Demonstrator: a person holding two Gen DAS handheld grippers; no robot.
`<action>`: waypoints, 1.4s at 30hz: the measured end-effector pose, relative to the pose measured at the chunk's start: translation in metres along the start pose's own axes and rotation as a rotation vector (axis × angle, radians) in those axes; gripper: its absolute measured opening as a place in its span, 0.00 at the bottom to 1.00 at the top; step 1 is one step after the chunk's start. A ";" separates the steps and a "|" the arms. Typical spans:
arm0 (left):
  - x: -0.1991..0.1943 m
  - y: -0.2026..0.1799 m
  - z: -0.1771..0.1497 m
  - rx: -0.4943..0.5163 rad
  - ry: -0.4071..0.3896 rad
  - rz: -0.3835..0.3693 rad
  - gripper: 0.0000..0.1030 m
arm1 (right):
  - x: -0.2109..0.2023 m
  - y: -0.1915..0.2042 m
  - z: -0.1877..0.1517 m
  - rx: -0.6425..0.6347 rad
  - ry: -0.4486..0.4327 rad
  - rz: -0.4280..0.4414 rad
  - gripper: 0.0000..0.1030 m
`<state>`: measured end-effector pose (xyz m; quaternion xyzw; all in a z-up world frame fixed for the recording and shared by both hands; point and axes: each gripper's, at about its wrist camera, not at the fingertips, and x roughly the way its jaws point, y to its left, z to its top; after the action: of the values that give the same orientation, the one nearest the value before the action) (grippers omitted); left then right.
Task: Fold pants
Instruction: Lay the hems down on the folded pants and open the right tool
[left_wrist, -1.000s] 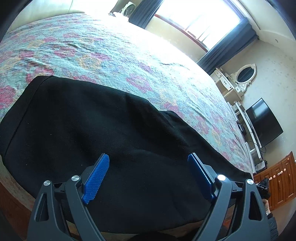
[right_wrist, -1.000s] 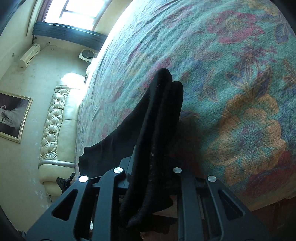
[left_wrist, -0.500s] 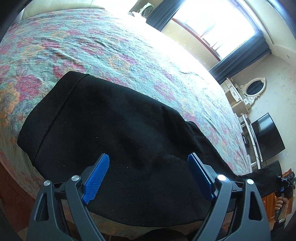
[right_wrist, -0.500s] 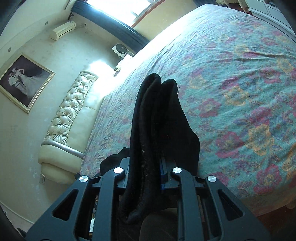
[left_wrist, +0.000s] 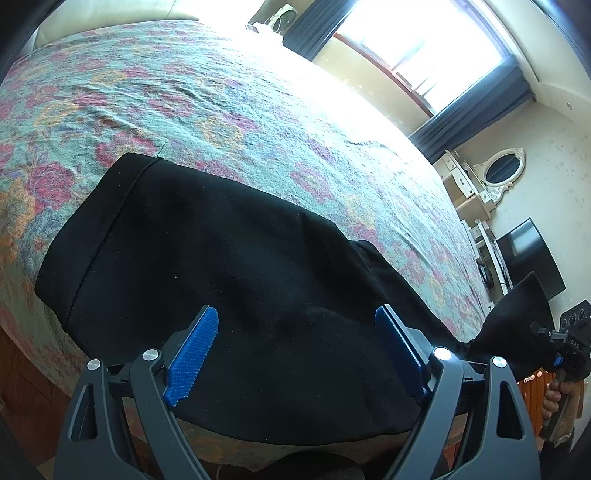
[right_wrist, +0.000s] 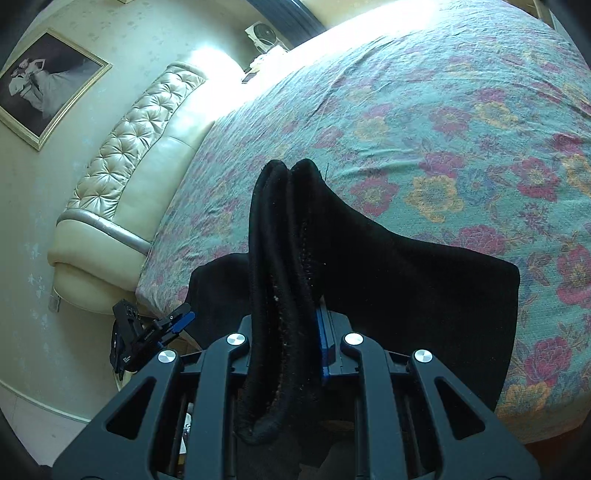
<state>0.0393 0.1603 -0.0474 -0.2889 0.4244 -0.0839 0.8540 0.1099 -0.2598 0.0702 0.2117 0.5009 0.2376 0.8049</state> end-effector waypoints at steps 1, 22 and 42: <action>-0.001 0.000 0.000 -0.001 -0.005 -0.002 0.83 | 0.008 0.002 -0.002 -0.007 0.003 -0.018 0.17; 0.003 -0.004 -0.002 0.021 -0.002 -0.008 0.83 | 0.146 0.025 -0.050 -0.172 0.115 -0.339 0.19; 0.010 0.006 -0.004 -0.001 0.016 0.010 0.83 | 0.175 0.057 -0.076 -0.260 0.117 -0.354 0.61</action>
<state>0.0418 0.1600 -0.0591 -0.2865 0.4326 -0.0818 0.8510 0.0987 -0.1028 -0.0509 0.0006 0.5413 0.1671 0.8240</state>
